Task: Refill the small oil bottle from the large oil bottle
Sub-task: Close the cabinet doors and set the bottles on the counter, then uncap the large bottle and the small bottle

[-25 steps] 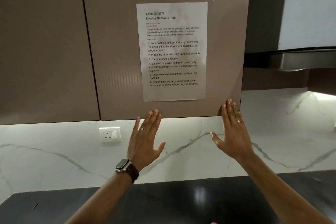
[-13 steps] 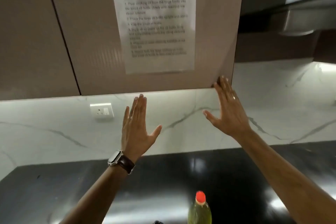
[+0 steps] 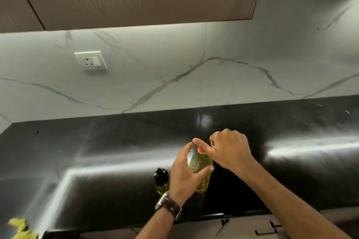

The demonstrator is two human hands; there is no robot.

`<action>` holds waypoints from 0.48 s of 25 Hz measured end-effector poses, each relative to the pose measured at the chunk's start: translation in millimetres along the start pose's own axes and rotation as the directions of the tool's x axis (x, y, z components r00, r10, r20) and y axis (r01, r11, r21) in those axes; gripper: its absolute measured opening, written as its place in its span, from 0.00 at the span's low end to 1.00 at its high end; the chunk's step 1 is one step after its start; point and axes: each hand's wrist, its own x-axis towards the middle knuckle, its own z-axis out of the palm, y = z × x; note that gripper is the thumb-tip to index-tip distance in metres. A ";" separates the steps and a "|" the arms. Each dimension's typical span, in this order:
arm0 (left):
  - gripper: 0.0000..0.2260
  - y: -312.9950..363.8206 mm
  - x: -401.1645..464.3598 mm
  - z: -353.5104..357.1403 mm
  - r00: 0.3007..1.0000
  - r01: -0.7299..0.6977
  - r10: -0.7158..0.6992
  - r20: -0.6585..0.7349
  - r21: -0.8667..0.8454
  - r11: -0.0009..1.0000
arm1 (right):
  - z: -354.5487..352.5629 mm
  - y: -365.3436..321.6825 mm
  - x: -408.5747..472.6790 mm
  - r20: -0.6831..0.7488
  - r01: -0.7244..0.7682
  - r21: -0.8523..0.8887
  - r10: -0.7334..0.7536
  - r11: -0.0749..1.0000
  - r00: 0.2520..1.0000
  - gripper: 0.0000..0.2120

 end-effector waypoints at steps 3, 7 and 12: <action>0.33 1.4 5.5 17.5 0.999 0.036 -0.035 -0.025 0.061 0.997 | 12.4 -16.0 5.3 0.069 -0.019 -0.170 0.032 0.985 0.997 0.40; 0.28 0.8 9.8 22.4 0.997 0.035 -0.028 -0.070 0.099 0.994 | 15.9 -21.1 12.4 0.062 -0.020 -0.209 0.034 0.978 0.998 0.34; 0.26 3.7 6.1 23.6 0.995 0.015 0.000 -0.103 0.143 0.990 | 21.2 -13.4 15.3 0.081 0.172 -0.253 -0.157 0.952 0.984 0.33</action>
